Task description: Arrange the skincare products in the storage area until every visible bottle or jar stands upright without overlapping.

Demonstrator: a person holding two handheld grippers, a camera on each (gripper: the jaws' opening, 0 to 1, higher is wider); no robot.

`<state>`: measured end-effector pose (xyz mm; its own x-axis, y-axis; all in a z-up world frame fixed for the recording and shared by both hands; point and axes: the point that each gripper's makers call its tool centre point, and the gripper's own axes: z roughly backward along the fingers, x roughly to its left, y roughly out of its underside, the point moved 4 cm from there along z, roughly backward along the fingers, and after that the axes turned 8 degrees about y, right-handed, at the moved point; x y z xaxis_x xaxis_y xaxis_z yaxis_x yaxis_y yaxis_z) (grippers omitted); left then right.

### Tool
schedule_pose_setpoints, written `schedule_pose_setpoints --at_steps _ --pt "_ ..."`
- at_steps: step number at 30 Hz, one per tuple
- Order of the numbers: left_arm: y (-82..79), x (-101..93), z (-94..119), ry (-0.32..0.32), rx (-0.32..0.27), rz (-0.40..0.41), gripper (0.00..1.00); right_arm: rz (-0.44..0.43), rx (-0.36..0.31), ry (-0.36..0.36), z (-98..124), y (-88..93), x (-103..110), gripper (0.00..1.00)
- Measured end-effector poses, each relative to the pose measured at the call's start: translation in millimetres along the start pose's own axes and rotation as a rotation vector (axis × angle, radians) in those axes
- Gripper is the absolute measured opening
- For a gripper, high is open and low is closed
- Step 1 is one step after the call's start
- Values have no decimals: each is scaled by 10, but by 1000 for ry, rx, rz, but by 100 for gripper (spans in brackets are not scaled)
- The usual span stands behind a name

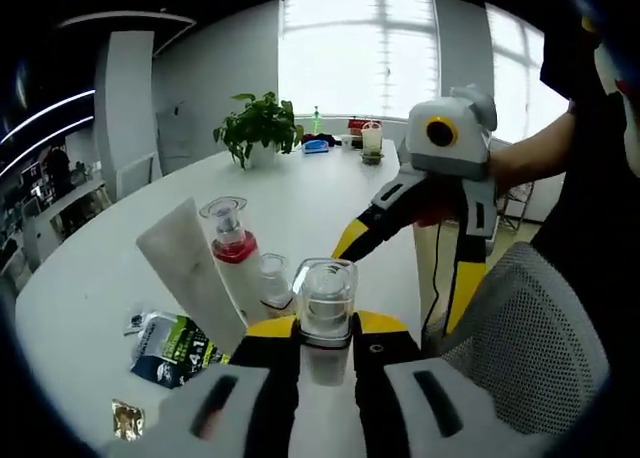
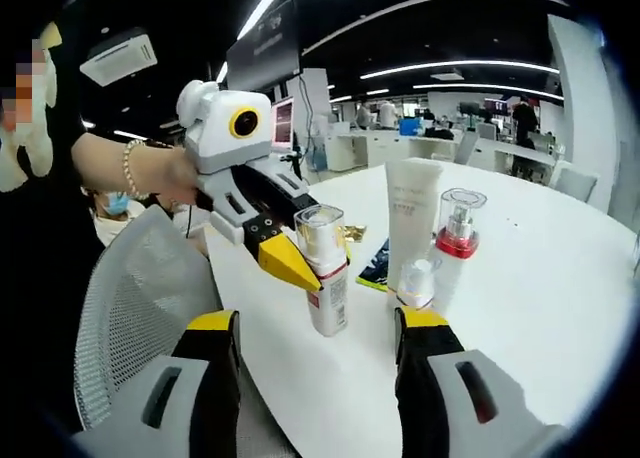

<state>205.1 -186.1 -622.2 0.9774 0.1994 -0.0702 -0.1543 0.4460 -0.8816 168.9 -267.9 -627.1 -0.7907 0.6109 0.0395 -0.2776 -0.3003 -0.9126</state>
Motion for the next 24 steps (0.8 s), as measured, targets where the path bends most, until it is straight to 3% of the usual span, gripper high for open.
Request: schedule_pose_setpoints --at_steps 24 --pt "221 155 -186 21 -11 -7 15 -59 25 57 -12 107 -232 72"
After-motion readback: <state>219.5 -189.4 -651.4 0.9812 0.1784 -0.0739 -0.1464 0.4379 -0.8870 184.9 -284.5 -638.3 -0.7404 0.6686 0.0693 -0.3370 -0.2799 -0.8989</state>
